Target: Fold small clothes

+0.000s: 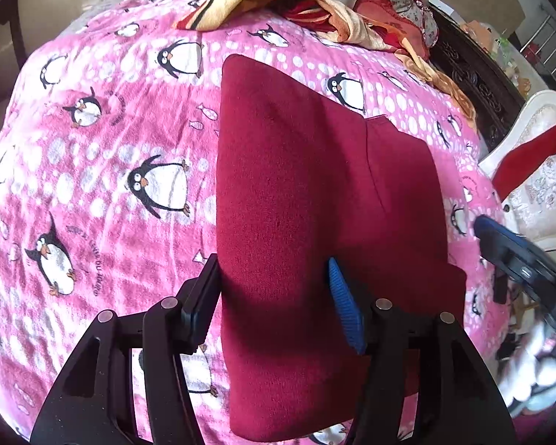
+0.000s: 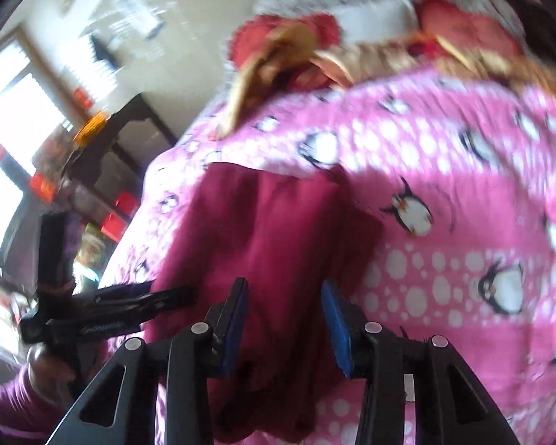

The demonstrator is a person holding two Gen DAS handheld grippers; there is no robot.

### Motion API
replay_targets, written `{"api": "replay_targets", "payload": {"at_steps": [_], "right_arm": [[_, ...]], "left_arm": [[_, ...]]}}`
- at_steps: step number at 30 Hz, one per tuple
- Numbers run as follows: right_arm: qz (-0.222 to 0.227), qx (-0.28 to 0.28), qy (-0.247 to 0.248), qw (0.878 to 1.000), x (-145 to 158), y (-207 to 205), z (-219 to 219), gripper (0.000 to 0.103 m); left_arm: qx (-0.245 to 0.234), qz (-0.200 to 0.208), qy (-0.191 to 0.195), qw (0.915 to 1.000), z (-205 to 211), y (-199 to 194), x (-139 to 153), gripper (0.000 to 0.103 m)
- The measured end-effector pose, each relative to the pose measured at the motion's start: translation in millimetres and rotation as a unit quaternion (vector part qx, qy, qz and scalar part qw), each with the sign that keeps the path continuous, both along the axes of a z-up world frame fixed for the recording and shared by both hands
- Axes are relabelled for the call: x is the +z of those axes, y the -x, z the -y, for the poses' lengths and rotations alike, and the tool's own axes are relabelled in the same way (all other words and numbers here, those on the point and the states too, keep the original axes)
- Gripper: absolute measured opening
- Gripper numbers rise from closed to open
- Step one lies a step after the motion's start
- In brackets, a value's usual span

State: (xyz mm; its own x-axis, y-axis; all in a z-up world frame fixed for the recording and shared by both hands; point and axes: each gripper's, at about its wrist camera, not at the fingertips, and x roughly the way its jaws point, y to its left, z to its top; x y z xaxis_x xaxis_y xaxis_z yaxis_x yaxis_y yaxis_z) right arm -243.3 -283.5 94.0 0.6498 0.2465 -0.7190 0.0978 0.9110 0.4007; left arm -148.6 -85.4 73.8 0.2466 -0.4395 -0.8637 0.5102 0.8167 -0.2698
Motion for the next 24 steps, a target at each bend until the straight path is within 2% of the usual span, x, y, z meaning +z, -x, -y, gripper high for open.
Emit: {"api": "replay_targets", "payload": {"at_steps": [2,4,7,10,12,15,21,22,24], "right_arm": [[0.022,0.027,0.015,0.999,12,5,-19,0.039],[0.018,0.053,0.035,0.998,9,7,-38,0.038],[-0.022,0.058,0.087,0.994,-15,6,-56,0.036],[-0.046,0.042,0.101,0.993,-39,13,-55,0.036],[-0.041,0.037,0.108,0.993,-44,19,-54,0.036],[-0.042,0.037,0.126,0.990,-41,19,-57,0.036],[-0.005,0.005,0.105,0.994,-11,33,-56,0.036],[0.000,0.000,0.105,0.994,-6,35,-56,0.038],[0.010,-0.014,0.109,0.994,2,39,-57,0.052]], "left_arm": [[0.005,0.010,-0.004,0.9999,5,1,2,0.058],[0.011,0.024,-0.007,0.9996,5,1,3,0.058],[0.011,0.048,-0.015,0.9987,3,7,8,0.058],[0.012,0.068,-0.023,0.9974,1,14,14,0.058],[0.016,0.077,-0.027,0.9965,-3,19,17,0.058],[0.023,0.091,-0.028,0.9952,-7,23,24,0.058],[0.031,0.116,-0.022,0.9925,-16,35,38,0.058],[0.032,0.121,-0.021,0.9919,-16,37,41,0.058],[0.034,0.130,-0.019,0.9908,-18,41,45,0.058]]}}
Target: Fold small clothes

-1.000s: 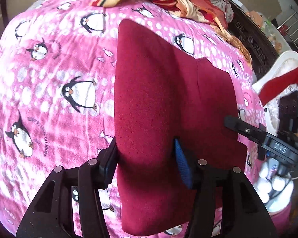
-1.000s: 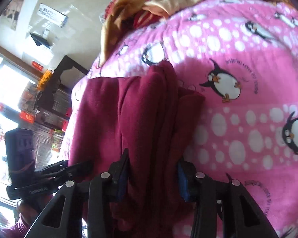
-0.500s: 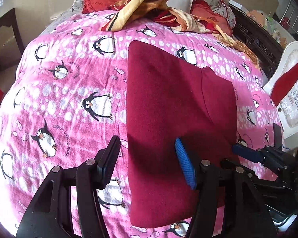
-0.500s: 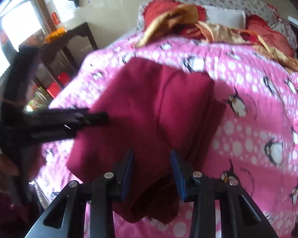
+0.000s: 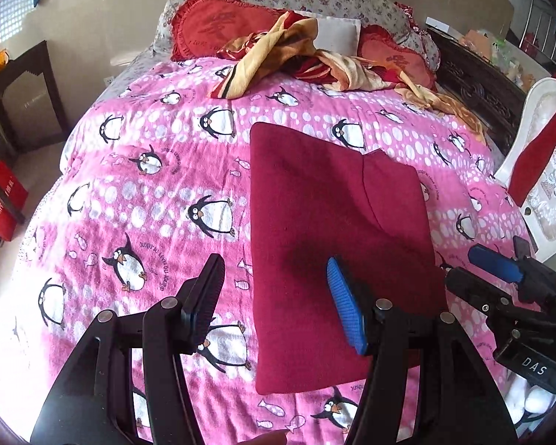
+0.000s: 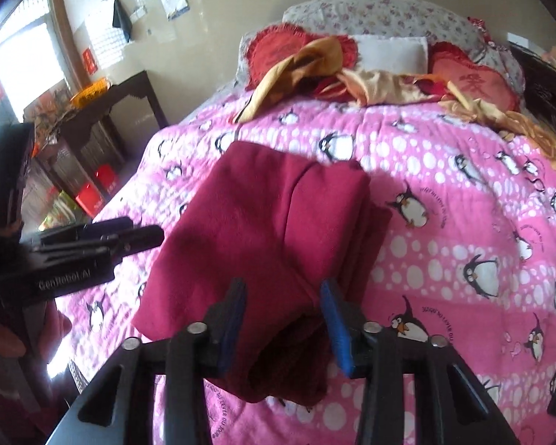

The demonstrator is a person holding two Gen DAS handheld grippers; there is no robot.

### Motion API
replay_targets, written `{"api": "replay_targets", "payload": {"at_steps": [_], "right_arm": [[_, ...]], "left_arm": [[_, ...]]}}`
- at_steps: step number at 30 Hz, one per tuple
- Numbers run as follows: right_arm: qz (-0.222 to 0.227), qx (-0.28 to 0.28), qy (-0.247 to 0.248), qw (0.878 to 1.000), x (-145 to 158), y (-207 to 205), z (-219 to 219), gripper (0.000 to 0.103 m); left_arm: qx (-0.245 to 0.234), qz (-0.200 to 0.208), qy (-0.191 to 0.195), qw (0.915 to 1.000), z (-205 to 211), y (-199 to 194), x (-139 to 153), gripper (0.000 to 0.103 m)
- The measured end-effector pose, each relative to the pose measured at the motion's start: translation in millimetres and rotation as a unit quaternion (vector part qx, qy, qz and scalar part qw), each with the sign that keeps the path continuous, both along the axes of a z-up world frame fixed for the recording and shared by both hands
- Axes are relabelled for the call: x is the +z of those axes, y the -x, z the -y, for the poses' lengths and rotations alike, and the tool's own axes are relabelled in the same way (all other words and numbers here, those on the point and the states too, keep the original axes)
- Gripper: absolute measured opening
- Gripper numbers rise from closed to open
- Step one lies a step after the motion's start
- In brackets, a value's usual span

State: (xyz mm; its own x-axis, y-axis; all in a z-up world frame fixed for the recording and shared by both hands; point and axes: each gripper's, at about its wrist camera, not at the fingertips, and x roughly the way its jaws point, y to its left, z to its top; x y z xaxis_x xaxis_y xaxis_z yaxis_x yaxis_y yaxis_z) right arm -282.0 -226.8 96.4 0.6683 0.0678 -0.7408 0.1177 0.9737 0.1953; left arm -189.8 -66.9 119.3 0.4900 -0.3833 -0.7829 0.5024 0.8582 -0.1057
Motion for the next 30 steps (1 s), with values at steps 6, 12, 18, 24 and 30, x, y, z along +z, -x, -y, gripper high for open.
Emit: {"api": "replay_targets", "payload": {"at_steps": [6,12,18,24,30], "right_arm": [[0.019,-0.034,-0.003,0.999,17,7,-2,0.053],[0.023,-0.040,0.010,0.999,26,10,-8,0.066],[0.025,-0.048,0.014,0.998,29,11,-10,0.066],[0.017,-0.053,0.022,0.998,28,8,-14,0.066],[0.016,-0.052,0.022,0.998,28,6,-17,0.066]], "left_arm": [[-0.001,0.030,0.001,0.9995,-2,14,12,0.058],[0.001,0.048,0.002,0.9989,-4,22,20,0.058],[0.006,0.053,0.005,0.9986,-6,24,21,0.058],[0.007,0.055,0.005,0.9985,-7,26,22,0.058],[0.008,0.053,0.006,0.9985,-7,25,22,0.058]]}}
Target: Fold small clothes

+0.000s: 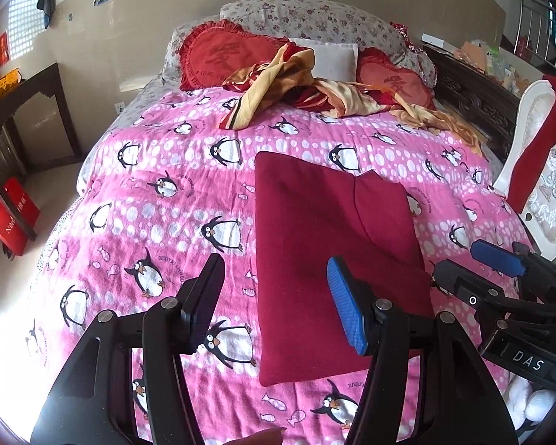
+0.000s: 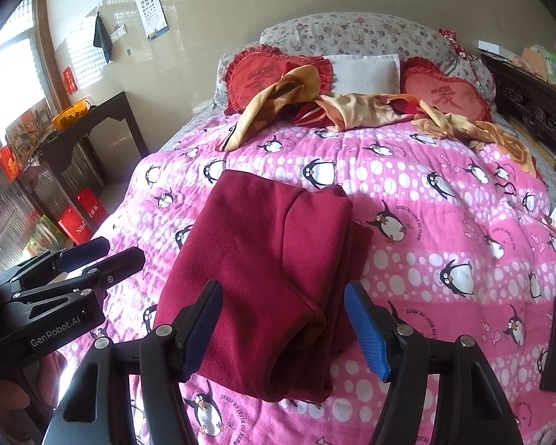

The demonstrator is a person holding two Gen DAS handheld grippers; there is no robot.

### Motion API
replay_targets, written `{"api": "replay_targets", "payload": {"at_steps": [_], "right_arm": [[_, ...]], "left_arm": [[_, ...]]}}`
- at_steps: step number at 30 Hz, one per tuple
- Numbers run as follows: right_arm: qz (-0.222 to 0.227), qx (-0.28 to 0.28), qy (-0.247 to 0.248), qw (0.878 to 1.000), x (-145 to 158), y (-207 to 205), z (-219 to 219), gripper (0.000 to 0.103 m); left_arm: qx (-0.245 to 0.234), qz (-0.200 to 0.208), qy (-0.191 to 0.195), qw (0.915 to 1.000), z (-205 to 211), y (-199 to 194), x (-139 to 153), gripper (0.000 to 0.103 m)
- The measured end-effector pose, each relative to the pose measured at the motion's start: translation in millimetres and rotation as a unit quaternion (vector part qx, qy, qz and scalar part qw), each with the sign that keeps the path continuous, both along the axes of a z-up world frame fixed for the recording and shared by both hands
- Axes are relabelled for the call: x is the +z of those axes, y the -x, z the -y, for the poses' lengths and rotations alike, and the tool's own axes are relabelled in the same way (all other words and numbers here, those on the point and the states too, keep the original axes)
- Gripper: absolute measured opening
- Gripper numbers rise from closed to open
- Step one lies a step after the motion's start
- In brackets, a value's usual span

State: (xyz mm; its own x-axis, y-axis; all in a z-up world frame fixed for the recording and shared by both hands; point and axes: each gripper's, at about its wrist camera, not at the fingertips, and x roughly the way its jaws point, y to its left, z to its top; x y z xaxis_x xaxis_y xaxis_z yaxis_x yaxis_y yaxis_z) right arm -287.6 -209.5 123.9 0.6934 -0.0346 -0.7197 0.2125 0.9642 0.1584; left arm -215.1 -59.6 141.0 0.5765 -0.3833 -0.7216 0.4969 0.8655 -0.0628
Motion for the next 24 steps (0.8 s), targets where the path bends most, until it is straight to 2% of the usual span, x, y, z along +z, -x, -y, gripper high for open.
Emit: {"api": "replay_targets", "payload": {"at_steps": [24], "right_arm": [[-0.024,0.002,-0.011,1.000,-14,-14,-1,0.066]], "left_arm": [[0.004,-0.015,-0.007,0.9999,5,-11,-14,0.058]]}}
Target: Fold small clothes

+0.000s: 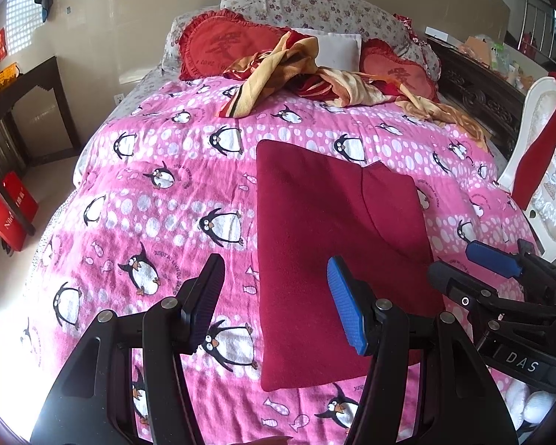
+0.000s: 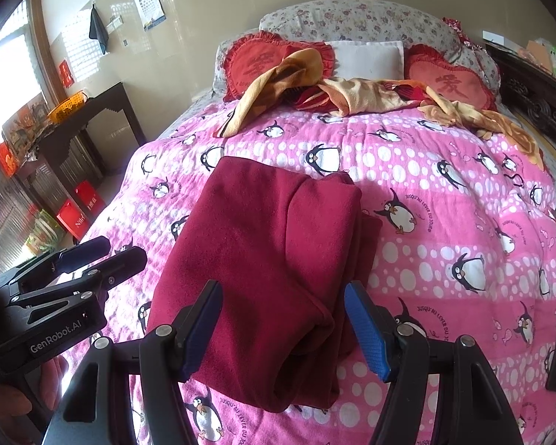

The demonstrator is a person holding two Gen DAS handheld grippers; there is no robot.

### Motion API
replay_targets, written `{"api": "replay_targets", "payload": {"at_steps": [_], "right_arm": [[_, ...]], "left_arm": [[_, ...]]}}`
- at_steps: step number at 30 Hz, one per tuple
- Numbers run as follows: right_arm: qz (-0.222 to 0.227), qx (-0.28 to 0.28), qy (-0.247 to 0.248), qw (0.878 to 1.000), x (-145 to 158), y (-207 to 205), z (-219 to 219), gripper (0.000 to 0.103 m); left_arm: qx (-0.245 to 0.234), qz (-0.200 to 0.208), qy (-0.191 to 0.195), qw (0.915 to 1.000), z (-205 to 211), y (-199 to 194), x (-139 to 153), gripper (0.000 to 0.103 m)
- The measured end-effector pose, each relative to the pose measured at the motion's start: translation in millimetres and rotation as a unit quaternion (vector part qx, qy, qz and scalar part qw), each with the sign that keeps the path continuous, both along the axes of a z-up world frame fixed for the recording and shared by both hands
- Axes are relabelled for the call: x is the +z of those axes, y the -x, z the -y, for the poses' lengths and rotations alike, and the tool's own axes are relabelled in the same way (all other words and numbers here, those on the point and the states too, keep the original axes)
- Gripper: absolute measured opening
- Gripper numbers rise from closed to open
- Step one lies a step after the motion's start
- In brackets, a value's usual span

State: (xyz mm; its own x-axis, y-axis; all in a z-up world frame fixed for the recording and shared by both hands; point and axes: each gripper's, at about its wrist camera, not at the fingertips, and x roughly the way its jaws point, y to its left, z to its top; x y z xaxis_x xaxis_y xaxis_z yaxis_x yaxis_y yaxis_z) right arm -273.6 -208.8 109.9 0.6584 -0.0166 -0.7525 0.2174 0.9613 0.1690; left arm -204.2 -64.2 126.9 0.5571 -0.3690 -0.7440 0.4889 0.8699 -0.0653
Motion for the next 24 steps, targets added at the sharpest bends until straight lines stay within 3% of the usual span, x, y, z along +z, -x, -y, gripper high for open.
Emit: {"api": "replay_targets", "payload": {"at_steps": [24], "right_arm": [[-0.017,0.001,-0.007,1.000,-11,-13,2,0.066]], "left_arm": [[-0.003,-0.014,-0.002,0.9999,3,-11,-12,0.058]]}}
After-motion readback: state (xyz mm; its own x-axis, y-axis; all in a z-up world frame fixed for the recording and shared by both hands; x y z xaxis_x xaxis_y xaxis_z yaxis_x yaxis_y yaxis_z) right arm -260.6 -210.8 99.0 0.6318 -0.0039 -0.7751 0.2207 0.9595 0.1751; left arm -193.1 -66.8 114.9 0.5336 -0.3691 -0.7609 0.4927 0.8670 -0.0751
